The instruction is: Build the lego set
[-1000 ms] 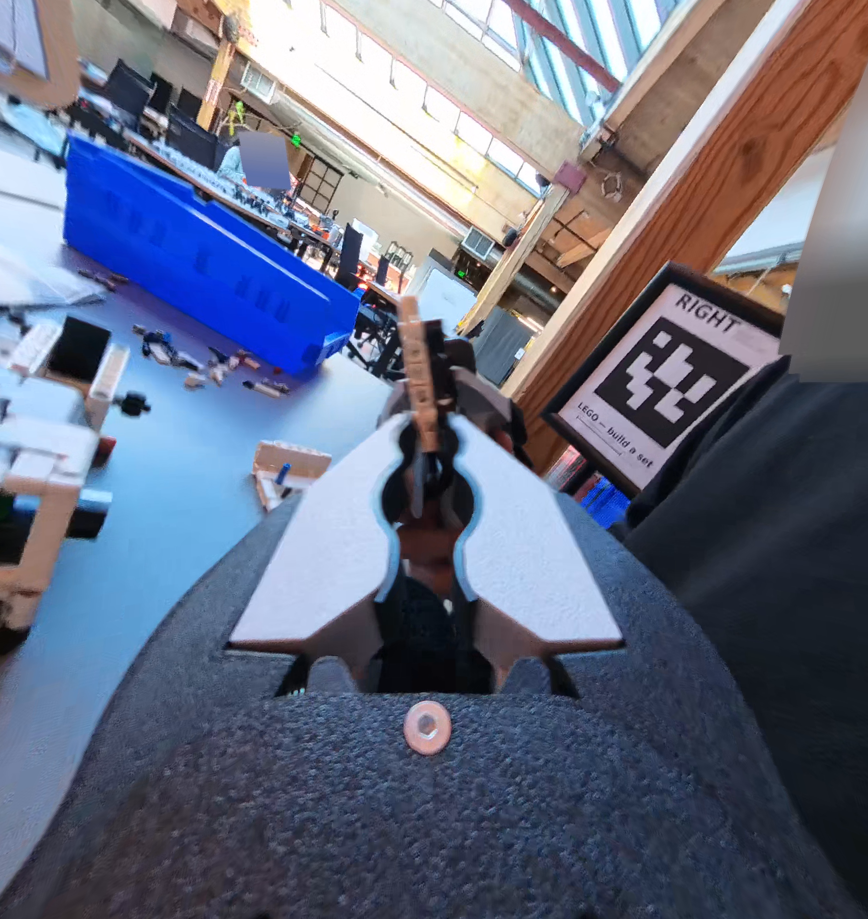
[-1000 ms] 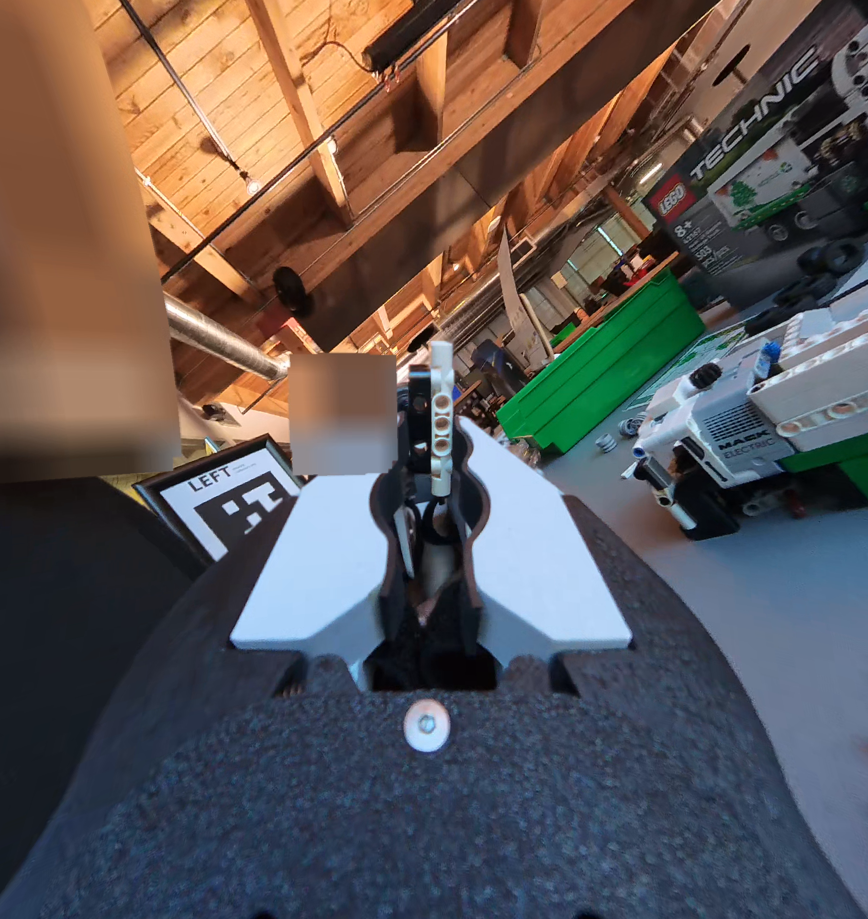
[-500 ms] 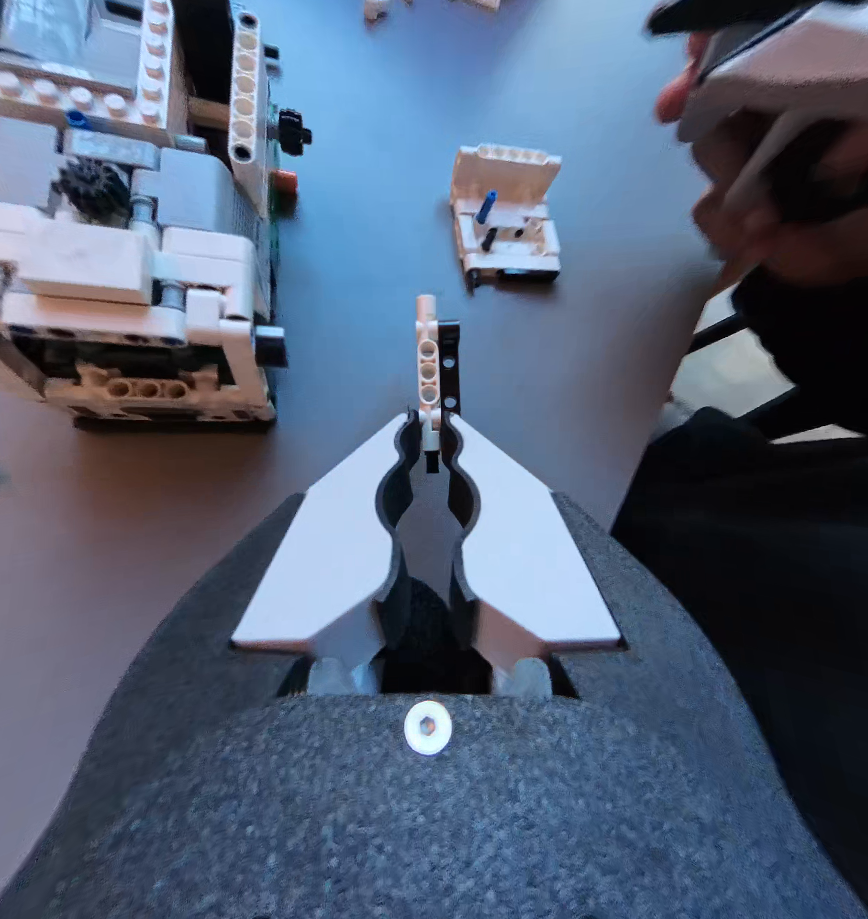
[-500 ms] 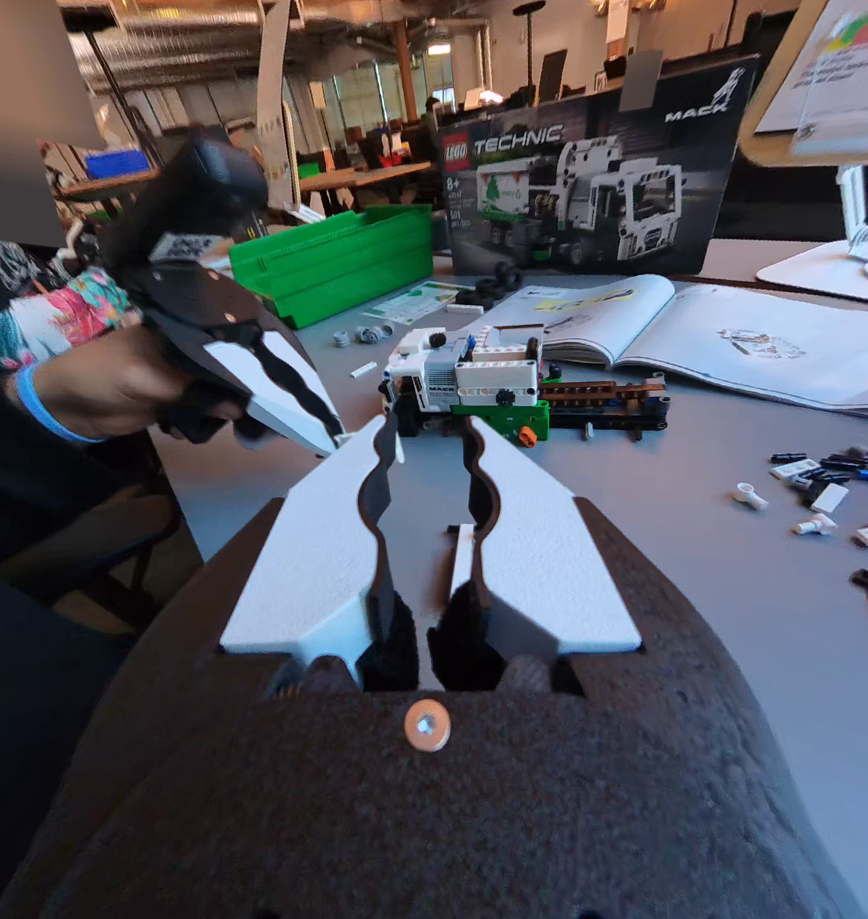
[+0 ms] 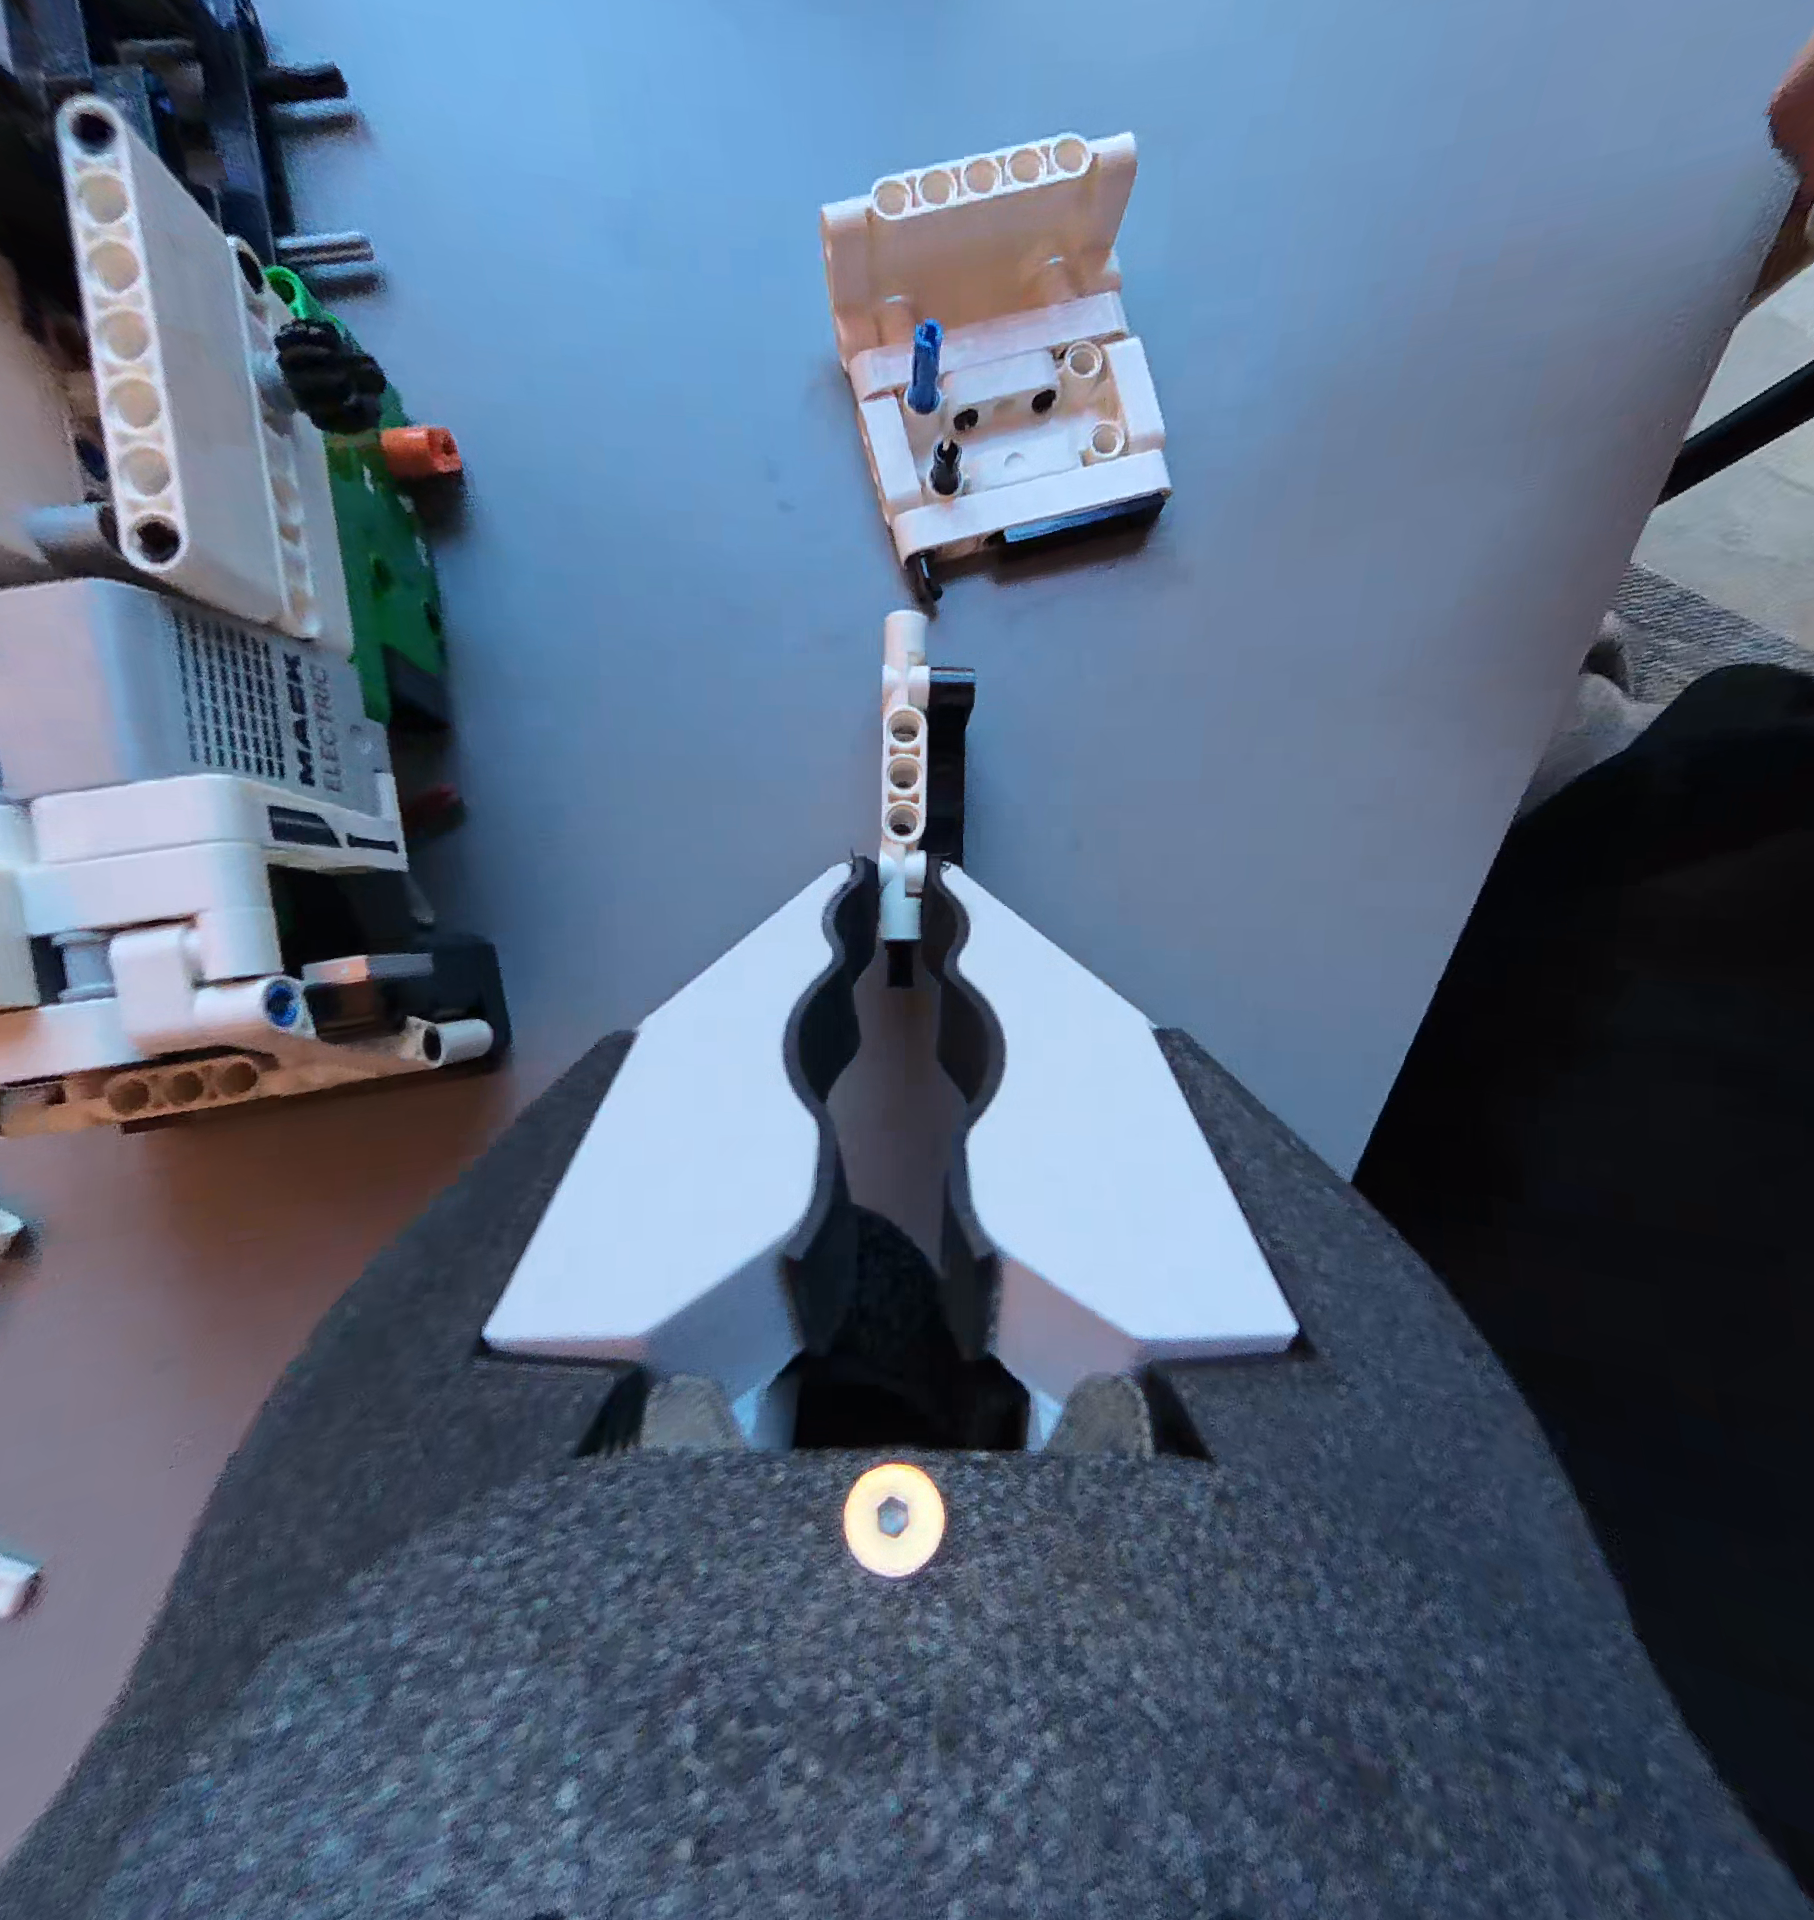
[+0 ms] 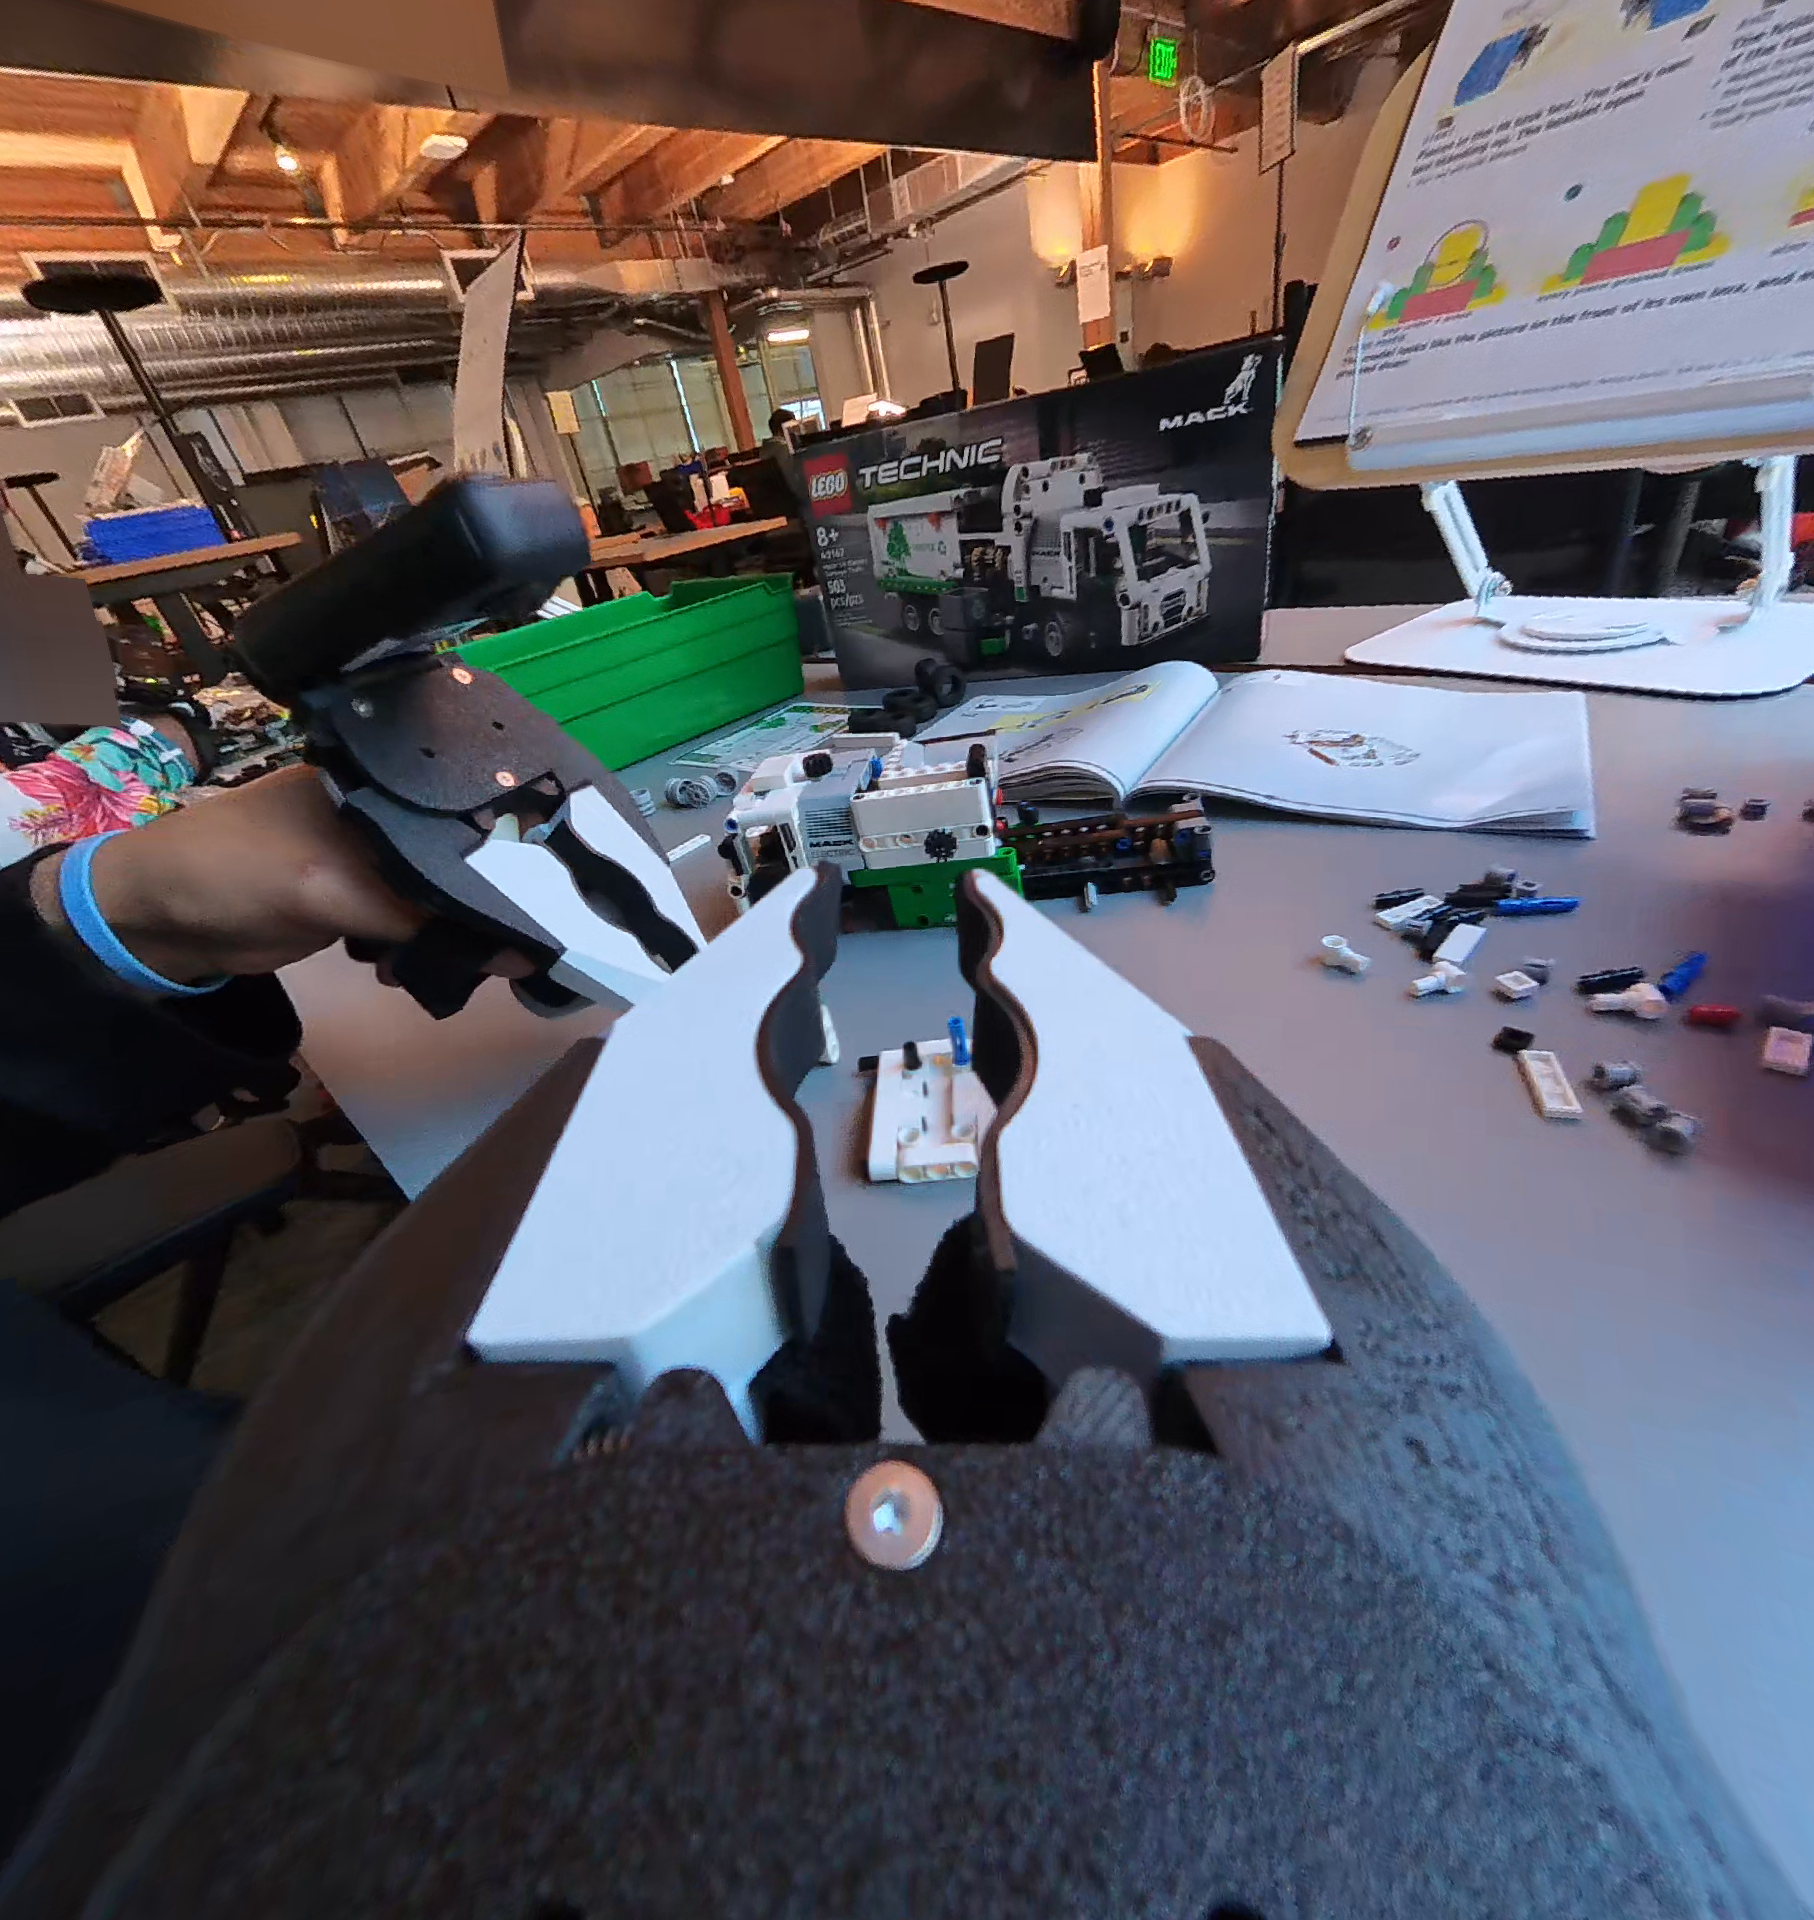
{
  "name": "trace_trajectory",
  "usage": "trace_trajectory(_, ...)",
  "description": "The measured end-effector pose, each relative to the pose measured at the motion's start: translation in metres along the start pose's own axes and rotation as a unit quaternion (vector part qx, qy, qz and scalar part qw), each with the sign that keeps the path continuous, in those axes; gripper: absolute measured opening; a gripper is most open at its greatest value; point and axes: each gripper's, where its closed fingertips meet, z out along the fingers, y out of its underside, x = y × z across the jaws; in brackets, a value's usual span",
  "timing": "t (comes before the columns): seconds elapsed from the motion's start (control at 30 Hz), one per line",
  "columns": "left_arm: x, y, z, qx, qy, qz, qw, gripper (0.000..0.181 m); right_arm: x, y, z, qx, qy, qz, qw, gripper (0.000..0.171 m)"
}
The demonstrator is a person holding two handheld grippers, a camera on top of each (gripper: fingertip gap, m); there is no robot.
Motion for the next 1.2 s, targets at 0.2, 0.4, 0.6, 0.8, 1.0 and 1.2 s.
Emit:
trace_trajectory(0.2, -0.008, -0.004, -0.004, 0.045, -0.032, 0.019, 0.998, 0.026, 0.017, -0.003, -0.001, 0.003, 0.015, 0.008, 1.000, 0.019)
trace_trajectory(0.4, -0.013, -0.019, -0.038, 0.213, -0.064, -0.014, 0.975, 0.043, 0.051, -0.011, 0.015, -0.016, 0.046, -0.035, 0.998, 0.020)
trace_trajectory(0.6, -0.064, -0.017, -0.101, 0.409, -0.144, -0.075, 0.898, 0.070, 0.079, -0.004, 0.057, -0.068, 0.041, -0.070, 0.994, 0.020)
trace_trajectory(0.8, -0.108, -0.007, -0.128, 0.444, -0.257, -0.069, 0.855, 0.058, 0.097, 0.005, 0.109, -0.125, 0.013, -0.082, 0.989, 0.020)
trace_trajectory(1.0, -0.136, -0.005, -0.142, 0.467, -0.328, -0.088, 0.817, 0.053, 0.088, 0.021, 0.150, -0.187, -0.025, -0.052, 0.981, 0.021)
trace_trajectory(1.2, -0.145, -0.006, -0.123, 0.428, -0.284, -0.115, 0.850, 0.048, 0.078, 0.016, 0.171, -0.174, -0.036, -0.086, 0.980, 0.018)
